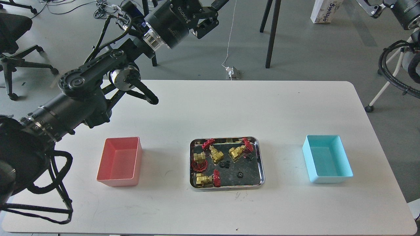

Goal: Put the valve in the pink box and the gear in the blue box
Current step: 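Reach the left gripper over the metal tray toward a red-handled valve, then grasp the brass valve with red handle using the left gripper, then lift the valve and carry it over the pink box, then lower the valve into the pink box and open the left gripper, then reach the right gripper down into the tray toward a dark gear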

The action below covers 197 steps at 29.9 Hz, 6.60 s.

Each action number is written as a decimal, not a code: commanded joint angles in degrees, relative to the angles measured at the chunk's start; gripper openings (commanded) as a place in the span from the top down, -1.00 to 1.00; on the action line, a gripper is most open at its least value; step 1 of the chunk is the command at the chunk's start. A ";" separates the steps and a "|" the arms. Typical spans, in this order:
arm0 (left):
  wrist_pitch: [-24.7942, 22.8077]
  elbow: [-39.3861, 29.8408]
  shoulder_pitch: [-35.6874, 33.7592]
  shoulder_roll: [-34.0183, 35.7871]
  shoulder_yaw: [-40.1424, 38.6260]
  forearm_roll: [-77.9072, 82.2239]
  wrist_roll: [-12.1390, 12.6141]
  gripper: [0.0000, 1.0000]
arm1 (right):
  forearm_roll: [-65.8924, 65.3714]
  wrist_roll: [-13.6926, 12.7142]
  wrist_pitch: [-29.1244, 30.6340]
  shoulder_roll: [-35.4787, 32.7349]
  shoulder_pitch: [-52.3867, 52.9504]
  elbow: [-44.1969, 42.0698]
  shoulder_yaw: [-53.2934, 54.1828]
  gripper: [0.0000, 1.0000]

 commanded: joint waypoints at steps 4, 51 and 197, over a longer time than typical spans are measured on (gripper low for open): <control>0.03 -5.94 -24.34 1.96 31.43 1.92 -0.01 -1.00 | -0.01 -0.10 -0.25 -0.30 -1.39 -0.39 0.12 -0.99; 21.09 -1.48 -7.07 -4.27 69.45 39.02 -0.01 -0.56 | -0.71 -0.28 -2.18 3.65 3.08 -0.91 -1.82 -0.99; 12.23 -21.95 3.91 32.03 12.70 1.45 -0.01 -0.49 | -61.24 -0.19 -7.46 2.60 15.11 15.85 -38.43 -0.99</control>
